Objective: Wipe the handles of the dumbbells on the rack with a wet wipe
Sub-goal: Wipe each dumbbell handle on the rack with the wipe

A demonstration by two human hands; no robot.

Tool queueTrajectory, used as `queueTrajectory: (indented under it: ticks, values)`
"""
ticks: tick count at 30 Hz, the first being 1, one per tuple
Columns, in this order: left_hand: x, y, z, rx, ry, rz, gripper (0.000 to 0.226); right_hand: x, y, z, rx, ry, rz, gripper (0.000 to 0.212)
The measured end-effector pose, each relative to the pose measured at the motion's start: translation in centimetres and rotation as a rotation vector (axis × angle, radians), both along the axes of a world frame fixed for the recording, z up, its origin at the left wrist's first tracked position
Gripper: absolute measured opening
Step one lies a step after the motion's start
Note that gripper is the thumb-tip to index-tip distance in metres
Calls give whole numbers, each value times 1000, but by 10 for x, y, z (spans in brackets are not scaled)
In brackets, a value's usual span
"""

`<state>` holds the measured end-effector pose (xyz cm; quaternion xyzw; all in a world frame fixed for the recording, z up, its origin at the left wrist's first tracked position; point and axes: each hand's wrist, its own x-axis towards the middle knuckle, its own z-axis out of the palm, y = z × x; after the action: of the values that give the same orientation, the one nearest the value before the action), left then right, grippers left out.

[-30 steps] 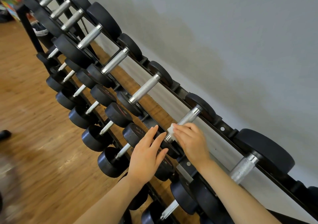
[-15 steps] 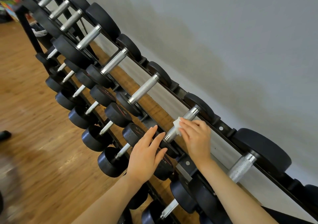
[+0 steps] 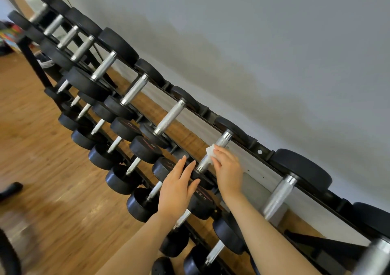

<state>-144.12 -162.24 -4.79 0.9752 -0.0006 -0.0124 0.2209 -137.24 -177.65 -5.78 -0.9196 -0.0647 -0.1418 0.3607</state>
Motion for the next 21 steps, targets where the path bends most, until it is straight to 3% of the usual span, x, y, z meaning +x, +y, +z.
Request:
queueTrajectory:
  ticks: [10, 21]
  values:
    - [58, 70, 15, 221, -109, -45, 58, -17, 31, 2, 285, 190, -331, 32]
    - [133, 126, -2, 329, -181, -305, 57, -26, 59, -7, 446, 86, -565, 26]
